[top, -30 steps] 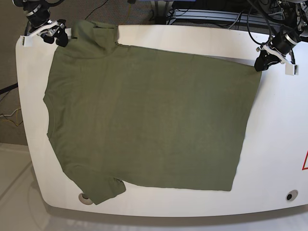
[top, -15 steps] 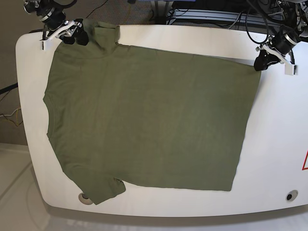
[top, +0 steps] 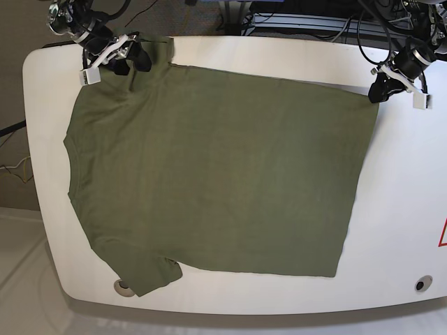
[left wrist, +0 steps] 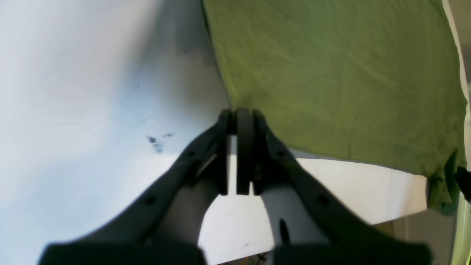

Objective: Fold the T-shirt properly
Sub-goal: 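Drag the shirt further across the table with both grippers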

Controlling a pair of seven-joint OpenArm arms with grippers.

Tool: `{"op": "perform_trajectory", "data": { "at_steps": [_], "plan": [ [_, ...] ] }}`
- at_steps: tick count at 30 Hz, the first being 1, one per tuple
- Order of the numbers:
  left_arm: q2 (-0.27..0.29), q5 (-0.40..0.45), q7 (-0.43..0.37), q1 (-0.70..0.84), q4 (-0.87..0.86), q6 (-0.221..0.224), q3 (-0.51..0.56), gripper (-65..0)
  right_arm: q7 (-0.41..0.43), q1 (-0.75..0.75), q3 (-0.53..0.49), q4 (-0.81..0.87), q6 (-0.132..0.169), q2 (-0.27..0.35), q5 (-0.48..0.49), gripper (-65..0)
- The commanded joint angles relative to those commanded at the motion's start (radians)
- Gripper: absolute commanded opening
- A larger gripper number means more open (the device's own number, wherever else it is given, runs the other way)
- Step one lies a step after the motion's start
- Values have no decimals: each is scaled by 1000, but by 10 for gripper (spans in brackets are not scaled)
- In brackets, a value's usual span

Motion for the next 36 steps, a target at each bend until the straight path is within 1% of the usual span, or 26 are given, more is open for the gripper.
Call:
{"op": "perform_trajectory", "data": {
  "at_steps": [4, 6, 10, 16, 18, 28, 36],
  "plan": [
    [1, 1, -1, 1, 0, 0, 0, -649, -4, 1, 14, -11, 0, 0, 11, -245],
    [3, 4, -2, -1, -1, -2, -2, -646, -9, -9, 45, -28, 0, 1, 29, -241],
    [3, 4, 0, 1, -1, -1, -3, -647, -10, -15, 73, -24, 0, -1, 37, -240],
    [3, 4, -1, 4, -1, -1, -5, -648, -11, -31, 120, -3, 0, -2, 40, -240],
    [1, 1, 4, 4, -1, 0, -4, -650, -15, -48, 139, 31, 0, 0, 45, -233],
    [1, 1, 4, 2, -2, -1, -3, -649, -44, -52, 134, 95, 0, 1, 51, -222],
    [0, 1, 7, -1, 2, 0, -1, -650, -36, -68, 138, 101, 0, 1, 53, -220]
  ]
}}
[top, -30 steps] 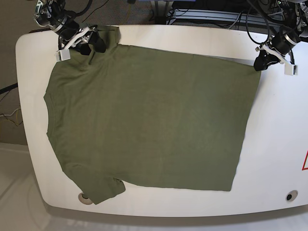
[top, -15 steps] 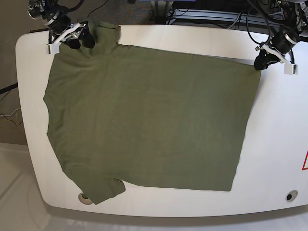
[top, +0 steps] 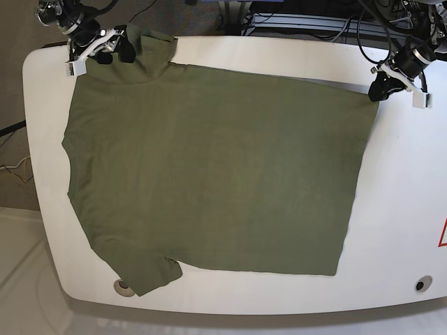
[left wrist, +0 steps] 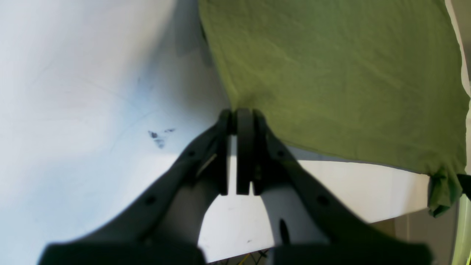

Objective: Fold the T-shirt properly
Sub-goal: 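Drag the shirt further across the table with both grippers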

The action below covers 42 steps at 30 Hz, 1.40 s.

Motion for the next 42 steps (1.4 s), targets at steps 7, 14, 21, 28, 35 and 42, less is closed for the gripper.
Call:
{"op": "perform_trajectory", "data": {
  "at_steps": [7, 14, 21, 28, 35, 42],
  "plan": [
    [2, 4, -1, 5, 1, 4, 1, -650, 28, 1, -3, -18, 0, 3, -5, -321],
    [1, 3, -4, 0, 1, 5, -2, -650, 35, 7, -8, -19, 0, 5, -7, -542],
    [5, -7, -11, 3, 1, -2, -3, -650, 33, 6, -8, -25, 0, 13, -18, -650],
    [5, -9, -11, 6, -1, 0, -3, -650, 33, 3, -10, -3, 0, 15, -41, -650],
    [7, -12, -7, 11, 4, -7, -4, -650, 31, -17, -5, 70, 0, 17, -37, -650],
    [6, -7, 7, 26, 31, -12, -4, -650, 28, -65, 17, 213, 0, 15, -9, -650]
  ]
}}
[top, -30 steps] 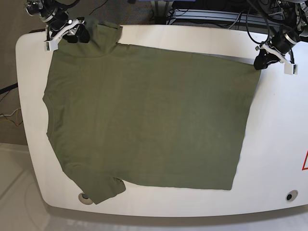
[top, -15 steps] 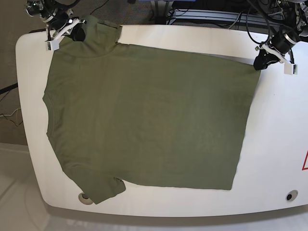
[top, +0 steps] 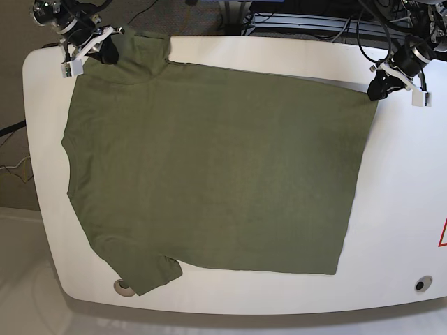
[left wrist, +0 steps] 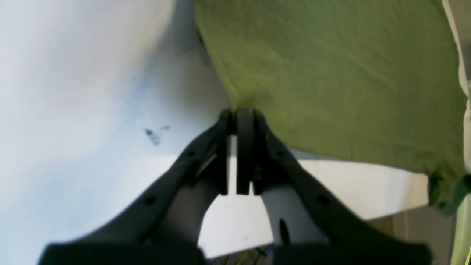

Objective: Fold the T-shirt properly
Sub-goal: 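Drag the shirt further across the table with both grippers, then lift the held edge and fold it over onto the shirt with both grippers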

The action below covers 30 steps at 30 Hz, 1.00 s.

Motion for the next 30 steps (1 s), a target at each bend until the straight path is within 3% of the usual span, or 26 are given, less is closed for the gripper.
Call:
{"op": "perform_trajectory", "data": {
  "at_steps": [10, 30],
  "plan": [
    [-1, 4, 14, 33, 28, 6, 2, -650, -17, -51, 149, 40, 0, -5, 139, -650],
    [1, 11, 3, 10, 72, 1, 10, -650, -20, -14, 166, 70, 0, -6, 71, -650]
  ]
}}
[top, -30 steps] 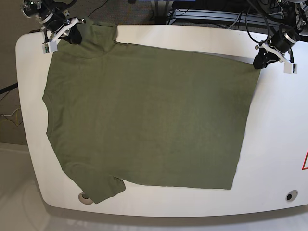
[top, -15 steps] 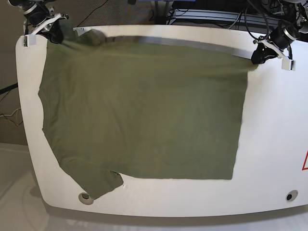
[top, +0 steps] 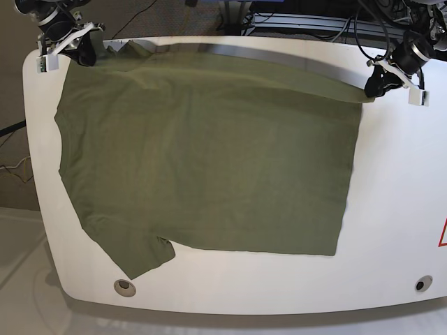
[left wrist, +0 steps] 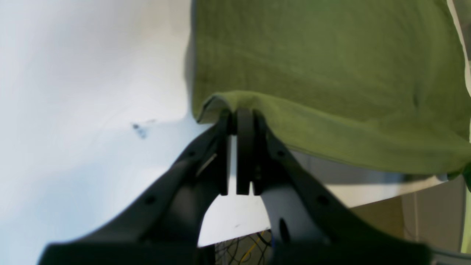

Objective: Fold the T-shirt properly
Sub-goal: 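Lift the held edge and fold it over onto the shirt with both grippers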

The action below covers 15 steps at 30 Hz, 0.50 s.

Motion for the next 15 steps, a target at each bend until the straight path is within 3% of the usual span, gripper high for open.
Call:
{"op": "perform_trajectory", "data": {
  "at_steps": [11, 15],
  "plan": [
    [-5, 3, -18, -38, -2, -4, -2, -650, -4, 66, 1, 6, 0, -1, 21, -650],
    [-5, 5, -22, -55, -15, -2, -6, -650, -6, 116, -19, 8, -15, 3, 11, -650]
  ]
}}
